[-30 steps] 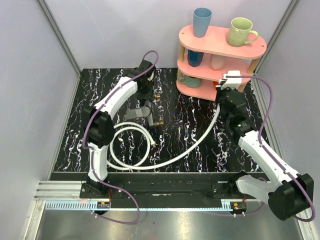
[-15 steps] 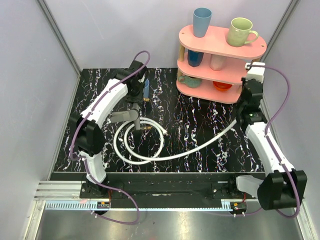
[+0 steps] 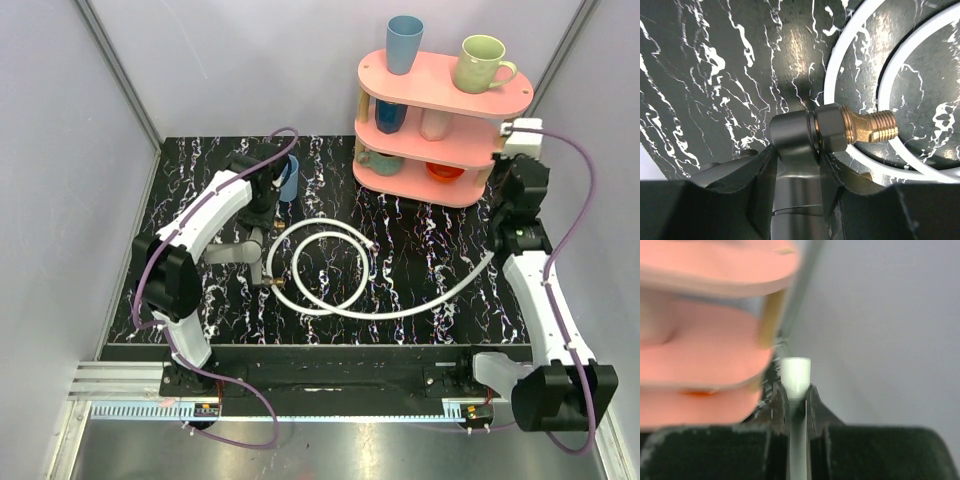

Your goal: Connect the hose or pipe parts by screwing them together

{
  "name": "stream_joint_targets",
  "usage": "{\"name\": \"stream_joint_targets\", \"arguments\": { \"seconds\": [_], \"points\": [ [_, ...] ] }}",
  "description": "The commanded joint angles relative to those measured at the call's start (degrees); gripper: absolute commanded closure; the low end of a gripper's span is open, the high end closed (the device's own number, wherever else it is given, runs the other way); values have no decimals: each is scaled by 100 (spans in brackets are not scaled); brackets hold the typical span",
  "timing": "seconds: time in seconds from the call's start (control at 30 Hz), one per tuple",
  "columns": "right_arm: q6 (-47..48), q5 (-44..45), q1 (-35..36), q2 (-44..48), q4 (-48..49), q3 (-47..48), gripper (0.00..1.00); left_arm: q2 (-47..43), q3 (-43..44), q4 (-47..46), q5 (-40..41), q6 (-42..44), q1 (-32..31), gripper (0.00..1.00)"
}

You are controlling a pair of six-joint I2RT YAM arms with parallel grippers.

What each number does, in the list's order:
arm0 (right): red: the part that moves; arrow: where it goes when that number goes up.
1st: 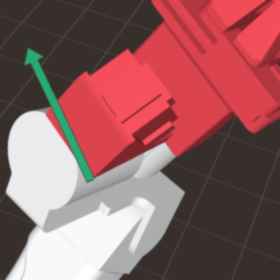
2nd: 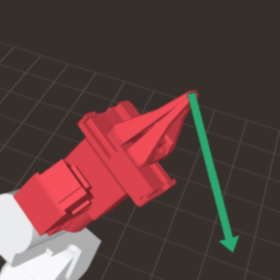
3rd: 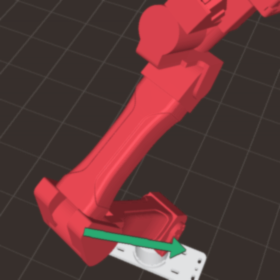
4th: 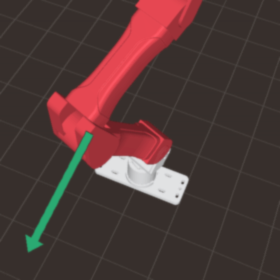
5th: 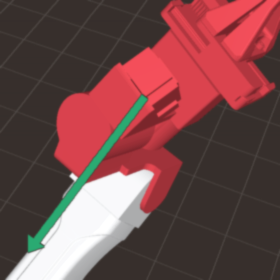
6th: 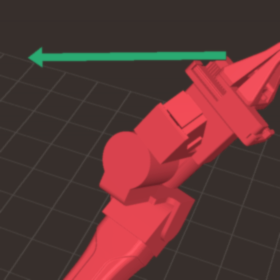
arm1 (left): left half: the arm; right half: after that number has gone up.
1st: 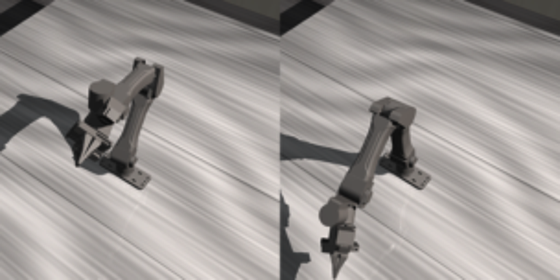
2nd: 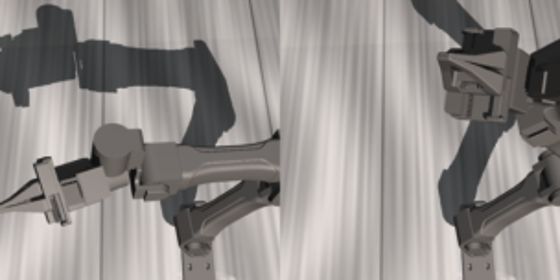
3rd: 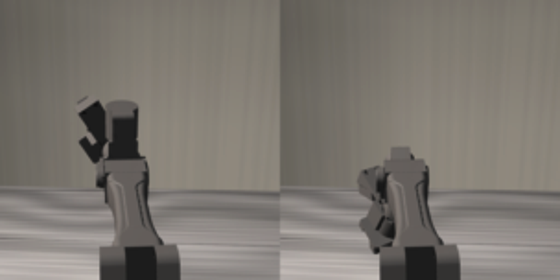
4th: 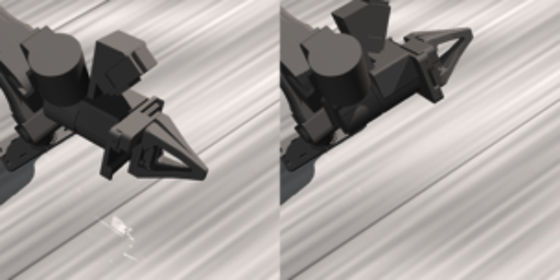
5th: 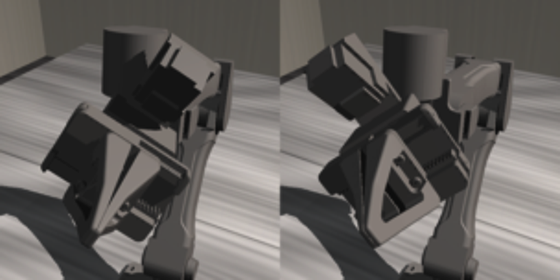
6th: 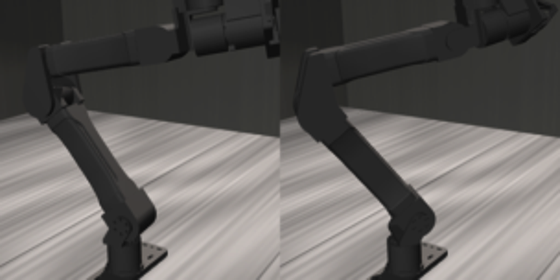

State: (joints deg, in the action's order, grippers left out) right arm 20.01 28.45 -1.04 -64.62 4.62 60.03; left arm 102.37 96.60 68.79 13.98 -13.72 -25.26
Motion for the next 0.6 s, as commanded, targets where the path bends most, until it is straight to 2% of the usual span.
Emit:
{"name": "stream_joint_targets", "arguments": {
  "seconds": [0.0, 0.07, 0.17, 0.27, 0.4, 0.5, 0.57],
  "points": [
    [467, -2367, 761, 467, 197, -491, 100, -208, -421, -295, -237, 185, 38, 100],
    [766, -3130, 1331, 468, -4, -676, 100, -200, -571, -612, -299, 194, 64, 100],
    [497, -3660, 1754, 196, -207, -738, 100, -191, -747, -1025, -421, 229, 65, 100],
    [294, -3951, 2053, -120, -6, -905, 100, -200, -1010, -1438, -536, 247, 65, 100],
    [310, -3855, 2397, -813, 13, -791, 100, -313, -1424, -2017, -695, 211, 65, 100],
    [284, -4162, 2564, -1095, 370, -756, 100, -366, -1652, -2290, -765, 255, 65, 100],
    [424, -4698, 2635, -1193, 783, -939, 100, -384, -1793, -2510, -896, 343, 65, 100]
  ]
}}
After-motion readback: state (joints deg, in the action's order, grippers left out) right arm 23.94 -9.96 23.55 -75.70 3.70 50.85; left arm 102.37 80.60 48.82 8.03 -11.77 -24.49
